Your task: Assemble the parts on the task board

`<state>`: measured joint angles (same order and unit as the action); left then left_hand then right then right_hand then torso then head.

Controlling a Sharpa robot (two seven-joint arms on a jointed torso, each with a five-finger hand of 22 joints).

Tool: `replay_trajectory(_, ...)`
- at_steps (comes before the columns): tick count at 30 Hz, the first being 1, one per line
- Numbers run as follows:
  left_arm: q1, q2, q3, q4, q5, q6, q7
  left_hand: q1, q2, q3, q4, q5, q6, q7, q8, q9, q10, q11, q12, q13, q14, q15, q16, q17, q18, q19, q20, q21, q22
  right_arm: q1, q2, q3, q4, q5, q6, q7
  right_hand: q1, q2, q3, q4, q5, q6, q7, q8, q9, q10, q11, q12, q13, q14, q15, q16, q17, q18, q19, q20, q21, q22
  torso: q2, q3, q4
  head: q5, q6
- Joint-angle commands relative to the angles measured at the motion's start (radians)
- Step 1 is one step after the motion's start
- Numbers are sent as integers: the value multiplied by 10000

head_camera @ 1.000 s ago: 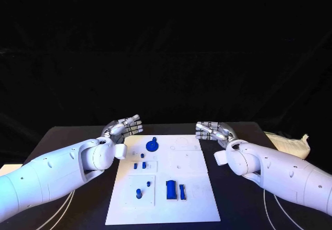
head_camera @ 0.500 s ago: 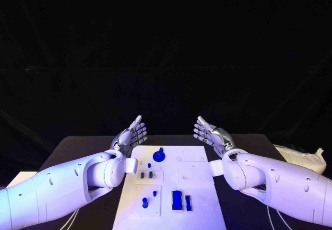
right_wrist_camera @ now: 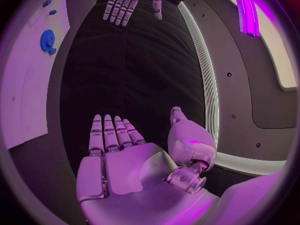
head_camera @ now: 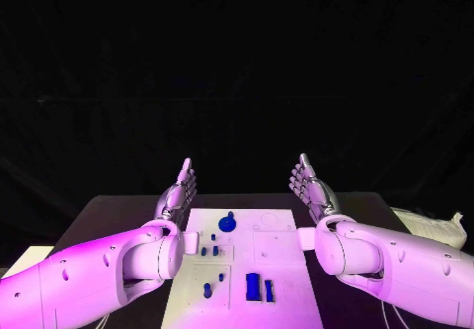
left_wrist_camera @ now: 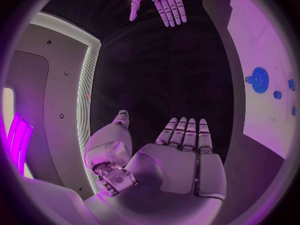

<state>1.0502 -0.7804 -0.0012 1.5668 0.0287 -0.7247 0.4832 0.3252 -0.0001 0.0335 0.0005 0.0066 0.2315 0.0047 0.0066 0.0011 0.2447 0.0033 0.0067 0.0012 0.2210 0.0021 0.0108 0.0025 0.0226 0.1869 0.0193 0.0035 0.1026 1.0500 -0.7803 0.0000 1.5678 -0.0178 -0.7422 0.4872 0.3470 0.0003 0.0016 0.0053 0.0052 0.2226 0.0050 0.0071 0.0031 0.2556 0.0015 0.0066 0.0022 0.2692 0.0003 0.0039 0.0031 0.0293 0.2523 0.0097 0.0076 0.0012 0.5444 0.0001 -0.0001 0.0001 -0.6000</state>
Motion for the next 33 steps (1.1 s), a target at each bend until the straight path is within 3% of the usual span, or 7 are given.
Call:
replay_trajectory(1, -2, 4, 12, 32, -287, -453, 368, -1033, 1, -335, -5, -66, -734, -47, -66, -11, -779, -33, -67, -12, -710, -21, -108, -25, -226, -593, -193, -35, -1026, 0, 3, 0, 22, 178, -278, 328, -1112, -3, -16, -53, -52, -714, -50, -71, -31, -817, -15, -66, -22, -862, -3, -39, -31, -293, -805, -97, -76, -12, -2, -1, 1, -1, 0)
replay_trajectory(19, -2, 4, 12, 32, -287, -453, 368, -2144, 1, -335, -5, -66, -1518, -47, -66, -11, -1609, -33, -67, -12, -1463, -21, -108, -25, -226, -1869, -193, -35, -1026, 0, 3, 0, 22, 178, -278, 328, -2308, -3, -16, -53, -52, -1471, -50, -71, -31, -1699, -15, -66, -22, -1796, -3, -39, -31, -293, -1677, -97, -76, -12, -2, -1, 1, -1, 0)
replay_trajectory(22, -2, 4, 12, 32, -287, -453, 368, -2252, 1, -335, -5, -66, -1593, -47, -66, -11, -1710, -33, -67, -12, -2210, -21, -108, -25, -226, -1869, -193, -35, -1026, 0, 3, 0, 22, 178, -278, 328, -3470, -3, -16, -53, -52, -2226, -50, -71, -31, -2556, -15, -66, -22, -2692, -3, -39, -31, -293, -2523, -97, -76, -12, -2, -1, 1, -1, 0)
replay_trajectory(23, -2, 4, 12, 32, -287, -453, 368, -2319, 1, -335, -5, -66, -2315, -47, -66, -11, -1723, -33, -67, -12, -2210, -21, -108, -25, -226, -1869, -193, -35, -1026, 0, 3, 0, 22, 178, -278, 328, -3470, -3, -16, -53, -52, -2226, -50, -71, -31, -2556, -15, -66, -22, -2692, -3, -39, -31, -293, -2523, -97, -76, -12, -2, -1, 1, -1, 0)
replay_trajectory(24, -2, 4, 12, 32, -287, -453, 368, -2344, 1, -335, -5, -66, -2315, -47, -66, -11, -2447, -33, -67, -12, -2210, -21, -108, -25, -226, -1869, -193, -35, -1026, 0, 3, 0, 22, 178, -278, 328, -3470, -3, -16, -53, -52, -2226, -50, -71, -31, -2556, -15, -66, -22, -2692, -3, -39, -31, -293, -2523, -97, -76, -12, -2, -1, 1, -1, 0)
replay_trajectory(27, -2, 4, 12, 32, -287, -453, 368, -3252, 1, -335, -5, -66, -2315, -47, -66, -11, -2447, -33, -67, -12, -2210, -21, -108, -25, -226, -1869, -193, -35, -1026, 0, 3, 0, 22, 178, -278, 328, -3470, -3, -16, -53, -52, -2226, -50, -71, -31, -2556, -15, -66, -22, -2692, -3, -39, -31, -293, -2523, -97, -76, -12, -2, -1, 1, -1, 0)
replay_trajectory(33, -2, 4, 12, 32, -287, -453, 368, -3252, 1, -335, -5, -66, -2315, -47, -66, -11, -2447, -33, -67, -12, -2210, -21, -108, -25, -226, -1869, -193, -35, -1026, 0, 3, 0, 22, 178, -278, 328, -3470, -3, -16, -53, -52, -2226, -50, -71, -31, -2556, -15, -66, -22, -2692, -3, -39, -31, -293, -2523, -97, -76, -12, -2, -1, 1, -1, 0)
